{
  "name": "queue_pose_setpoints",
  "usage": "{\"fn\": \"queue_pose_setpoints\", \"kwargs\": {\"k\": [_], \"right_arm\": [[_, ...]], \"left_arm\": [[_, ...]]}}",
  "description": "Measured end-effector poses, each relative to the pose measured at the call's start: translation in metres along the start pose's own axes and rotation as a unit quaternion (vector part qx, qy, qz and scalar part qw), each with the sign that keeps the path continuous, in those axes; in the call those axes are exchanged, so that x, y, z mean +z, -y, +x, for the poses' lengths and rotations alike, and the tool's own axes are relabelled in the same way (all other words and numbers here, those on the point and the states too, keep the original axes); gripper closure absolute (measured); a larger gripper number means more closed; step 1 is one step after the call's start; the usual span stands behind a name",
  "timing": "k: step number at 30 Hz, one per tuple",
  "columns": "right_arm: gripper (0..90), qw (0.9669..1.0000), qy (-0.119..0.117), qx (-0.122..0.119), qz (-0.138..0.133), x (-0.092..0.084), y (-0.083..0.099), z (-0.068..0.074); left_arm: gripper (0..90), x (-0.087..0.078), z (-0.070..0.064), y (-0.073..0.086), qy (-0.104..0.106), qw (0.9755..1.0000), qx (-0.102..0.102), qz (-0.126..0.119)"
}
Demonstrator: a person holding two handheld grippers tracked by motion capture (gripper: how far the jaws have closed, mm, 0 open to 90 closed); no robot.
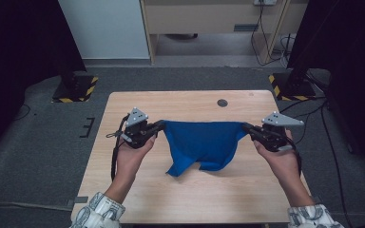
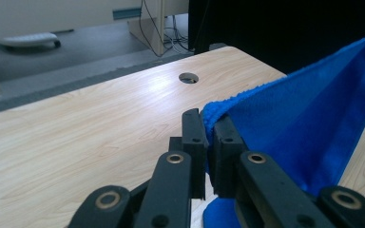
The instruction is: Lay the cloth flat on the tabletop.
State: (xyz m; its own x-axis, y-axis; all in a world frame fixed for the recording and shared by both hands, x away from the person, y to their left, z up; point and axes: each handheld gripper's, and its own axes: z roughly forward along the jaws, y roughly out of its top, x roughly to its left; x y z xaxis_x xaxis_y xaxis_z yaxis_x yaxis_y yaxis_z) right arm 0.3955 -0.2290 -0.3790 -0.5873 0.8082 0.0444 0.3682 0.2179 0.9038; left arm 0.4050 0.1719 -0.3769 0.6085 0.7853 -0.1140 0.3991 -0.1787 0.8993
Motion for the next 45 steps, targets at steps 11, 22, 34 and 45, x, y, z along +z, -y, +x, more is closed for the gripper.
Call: {"fn": "queue_pose_setpoints", "kwargs": {"k": [11,22,34,45], "right_arm": [[88.4,0.9996,0.012,0.011,0.025,0.048,0.008,-0.022],[88.3,0.9970,0.024,0.024,0.069,0.101,0.025,-0.040],[86.0,0.9884,0.043,0.074,0.125,0.158,0.047,-0.058],[39.4,0.9862,0.071,0.064,0.135,0.172,0.043,-0.053]], "left_arm": [[85.4,0.043,0.033,0.005,-0.015,0.9991,-0.024,0.031],[84.9,0.086,0.057,0.022,-0.042,0.9961,-0.032,0.070],[78.3,0.130,0.077,0.048,-0.057,0.9904,-0.057,0.112],[29.8,0.135,0.086,0.053,-0.073,0.9894,-0.069,0.105]]}}
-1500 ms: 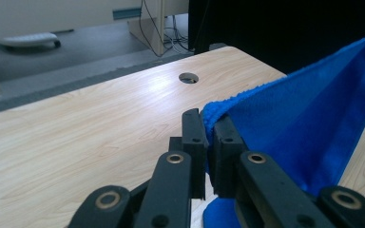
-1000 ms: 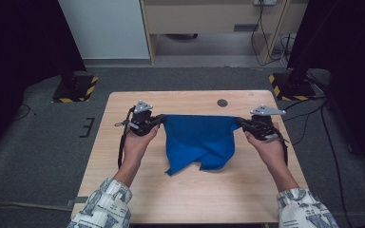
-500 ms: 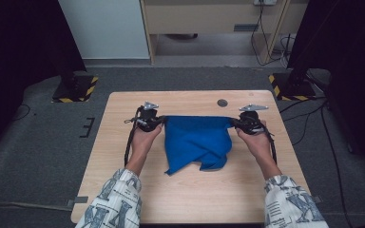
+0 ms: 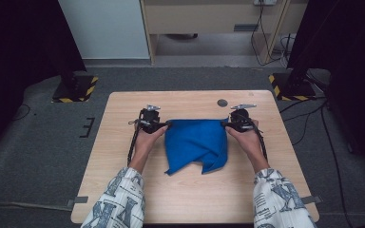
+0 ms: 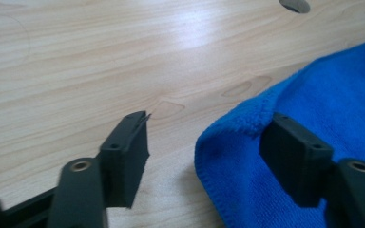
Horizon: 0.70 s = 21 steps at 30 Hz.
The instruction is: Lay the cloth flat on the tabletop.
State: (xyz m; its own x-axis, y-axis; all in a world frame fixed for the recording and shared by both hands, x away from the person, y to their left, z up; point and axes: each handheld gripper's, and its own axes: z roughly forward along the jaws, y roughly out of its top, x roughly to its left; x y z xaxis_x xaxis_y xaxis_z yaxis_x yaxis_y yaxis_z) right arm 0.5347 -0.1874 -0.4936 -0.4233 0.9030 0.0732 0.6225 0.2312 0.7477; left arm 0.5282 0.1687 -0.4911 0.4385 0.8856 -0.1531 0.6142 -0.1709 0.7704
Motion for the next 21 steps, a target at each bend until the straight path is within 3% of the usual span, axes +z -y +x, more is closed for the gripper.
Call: {"fn": "queue_pose_setpoints", "kwargs": {"k": [2,4,7,12,17,21], "right_arm": [[38.1,1.0000,0.000,0.002,-0.005,-0.002,-0.001,-0.001],[34.7,0.9999,0.005,0.005,-0.015,-0.006,-0.003,-0.003],[33.3,0.9998,0.009,0.000,-0.016,-0.010,-0.003,-0.003],[31.9,0.9997,0.001,-0.003,-0.025,-0.020,-0.003,0.000],[31.3,0.9991,-0.021,-0.025,-0.027,-0.035,0.006,0.011],[41.8,0.9980,-0.039,-0.035,-0.034,-0.048,0.021,0.021]], "left_arm": [[27.1,-0.001,0.000,-0.001,-0.002,1.0000,-0.001,-0.008],[26.2,-0.008,0.003,-0.004,-0.009,0.9993,-0.011,-0.033],[27.1,-0.014,0.006,-0.007,-0.011,0.9989,-0.007,-0.046],[27.0,-0.026,0.005,-0.008,-0.008,0.9994,0.007,-0.034],[27.2,-0.048,-0.003,0.003,0.002,0.9987,0.013,-0.048],[26.9,-0.064,-0.011,0.020,0.012,0.9983,0.013,-0.055]]}}
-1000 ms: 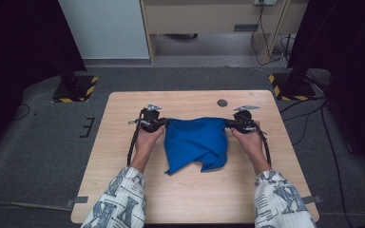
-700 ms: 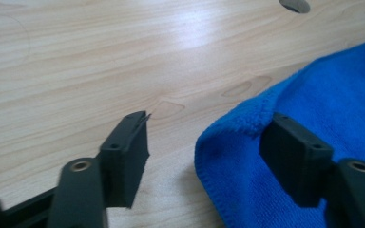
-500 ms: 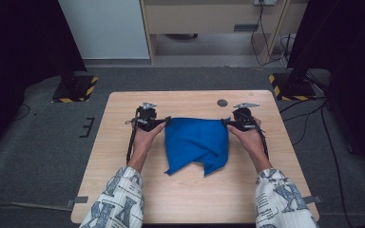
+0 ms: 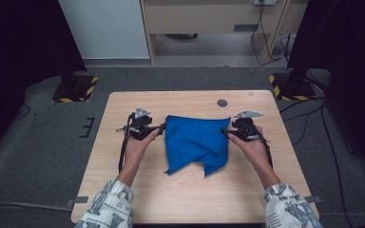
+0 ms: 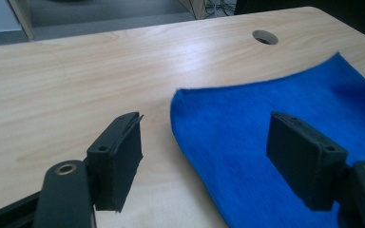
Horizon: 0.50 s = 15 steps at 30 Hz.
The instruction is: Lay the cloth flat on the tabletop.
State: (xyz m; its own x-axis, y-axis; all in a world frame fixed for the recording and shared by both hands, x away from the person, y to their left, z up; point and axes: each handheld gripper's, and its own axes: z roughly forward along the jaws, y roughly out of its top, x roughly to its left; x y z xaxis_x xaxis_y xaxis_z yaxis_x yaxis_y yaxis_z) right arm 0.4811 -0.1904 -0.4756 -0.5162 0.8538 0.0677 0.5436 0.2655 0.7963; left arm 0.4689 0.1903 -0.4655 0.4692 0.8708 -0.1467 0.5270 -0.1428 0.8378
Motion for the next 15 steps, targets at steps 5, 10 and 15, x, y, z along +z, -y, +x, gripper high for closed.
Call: {"fn": "queue_pose_setpoints", "kwargs": {"k": [5,10,15], "right_arm": [[53.8,0.9997,-0.020,-0.007,-0.013,-0.021,0.017,0.015],[62.0,0.9987,-0.042,-0.021,-0.017,-0.035,0.034,0.027],[65.6,0.9977,-0.060,-0.020,-0.023,-0.040,0.049,0.039]], "left_arm": [[28.1,-0.019,-0.014,0.023,0.011,0.9998,0.017,-0.001],[29.1,-0.030,-0.025,0.044,0.023,0.9994,0.026,0.004],[29.9,-0.043,-0.038,0.058,0.025,0.9986,0.045,0.013]]}}
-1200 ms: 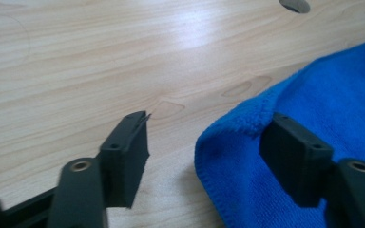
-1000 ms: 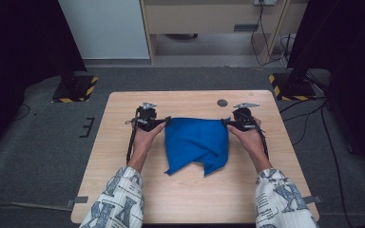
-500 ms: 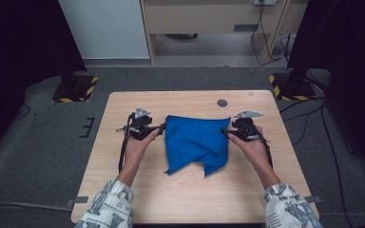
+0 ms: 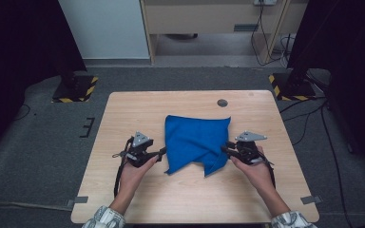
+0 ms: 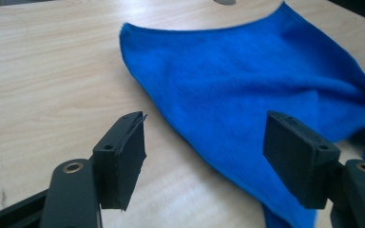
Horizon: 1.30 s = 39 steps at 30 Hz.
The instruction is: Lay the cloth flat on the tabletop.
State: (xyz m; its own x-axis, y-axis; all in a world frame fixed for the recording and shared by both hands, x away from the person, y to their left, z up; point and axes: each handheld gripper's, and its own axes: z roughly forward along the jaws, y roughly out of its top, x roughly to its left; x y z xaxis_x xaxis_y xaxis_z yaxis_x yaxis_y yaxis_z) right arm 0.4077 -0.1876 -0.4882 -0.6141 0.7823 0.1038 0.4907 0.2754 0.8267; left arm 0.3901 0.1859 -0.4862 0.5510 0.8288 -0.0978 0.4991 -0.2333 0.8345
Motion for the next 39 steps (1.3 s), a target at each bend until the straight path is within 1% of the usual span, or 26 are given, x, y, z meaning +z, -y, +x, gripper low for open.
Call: {"fn": "queue_pose_setpoints", "kwargs": {"k": [3,4,6,7,8,11,13,16,19,24,26,27,28,30,32,33,34,36,37,39], "right_arm": [[63.8,1.0000,-0.007,-0.003,-0.005,-0.002,0.007,0.009],[62.9,0.9999,-0.009,-0.001,-0.008,-0.003,0.009,0.012],[59.7,0.9999,-0.015,-0.006,-0.003,-0.004,0.012,0.018],[57.8,0.9998,-0.016,-0.014,-0.003,-0.004,0.013,0.022],[56.0,0.9998,-0.017,-0.014,-0.002,-0.005,0.014,0.025],[50.0,0.9994,-0.024,-0.025,0.000,-0.005,0.016,0.035],[46.3,0.9993,-0.026,-0.027,-0.003,-0.004,0.015,0.041],[42.9,0.9989,-0.031,-0.034,-0.001,0.002,0.015,0.047],[40.9,0.9986,-0.036,-0.039,0.007,0.009,0.016,0.053],[38.8,0.9980,-0.032,-0.049,0.022,0.022,0.018,0.060],[38.5,0.9978,-0.032,-0.051,0.026,0.025,0.018,0.062],[38.3,0.9976,-0.033,-0.055,0.027,0.026,0.019,0.064],[38.2,0.9973,-0.032,-0.058,0.029,0.027,0.019,0.065],[39.4,0.9971,-0.031,-0.062,0.032,0.029,0.020,0.067],[42.4,0.9967,-0.033,-0.065,0.035,0.031,0.021,0.068],[45.3,0.9966,-0.034,-0.067,0.035,0.032,0.021,0.068],[45.3,0.9966,-0.034,-0.067,0.035,0.032,0.021,0.068],[52.9,0.9958,-0.032,-0.075,0.040,0.033,0.023,0.069],[56.2,0.9959,-0.031,-0.076,0.040,0.033,0.023,0.070],[62.5,0.9959,-0.030,-0.075,0.041,0.032,0.023,0.068]], "left_arm": [[30.0,-0.007,-0.010,0.011,0.005,0.9998,0.019,0.009],[30.1,-0.009,-0.013,0.014,0.006,0.9996,0.023,0.013],[30.1,-0.011,-0.019,0.022,0.009,0.9995,0.025,0.019],[30.3,-0.011,-0.021,0.024,0.009,0.9994,0.025,0.023],[30.3,-0.011,-0.023,0.026,0.008,0.9993,0.026,0.025],[29.2,-0.006,-0.027,0.027,0.013,0.9993,0.020,0.028],[28.6,-0.002,-0.030,0.028,0.015,0.9991,0.024,0.032],[27.7,0.003,-0.036,0.029,0.018,0.9984,0.035,0.040],[27.6,0.006,-0.040,0.030,0.019,0.9979,0.040,0.047],[27.8,0.009,-0.041,0.032,0.021,0.9973,0.033,0.062],[27.9,0.011,-0.042,0.033,0.023,0.9964,0.039,0.071],[27.8,0.011,-0.042,0.033,0.023,0.9964,0.039,0.071],[27.9,0.013,-0.043,0.034,0.025,0.9958,0.043,0.077],[29.2,0.015,-0.043,0.034,0.023,0.9957,0.045,0.078],[33.1,0.018,-0.043,0.035,0.023,0.9954,0.045,0.081],[35.0,0.019,-0.043,0.035,0.023,0.9953,0.046,0.082],[37.1,0.019,-0.043,0.035,0.023,0.9953,0.046,0.082],[42.0,0.021,-0.042,0.034,0.031,0.9951,0.047,0.082],[45.1,0.021,-0.042,0.034,0.031,0.9951,0.047,0.082],[52.4,0.023,-0.043,0.034,0.039,0.9942,0.054,0.085]]}}
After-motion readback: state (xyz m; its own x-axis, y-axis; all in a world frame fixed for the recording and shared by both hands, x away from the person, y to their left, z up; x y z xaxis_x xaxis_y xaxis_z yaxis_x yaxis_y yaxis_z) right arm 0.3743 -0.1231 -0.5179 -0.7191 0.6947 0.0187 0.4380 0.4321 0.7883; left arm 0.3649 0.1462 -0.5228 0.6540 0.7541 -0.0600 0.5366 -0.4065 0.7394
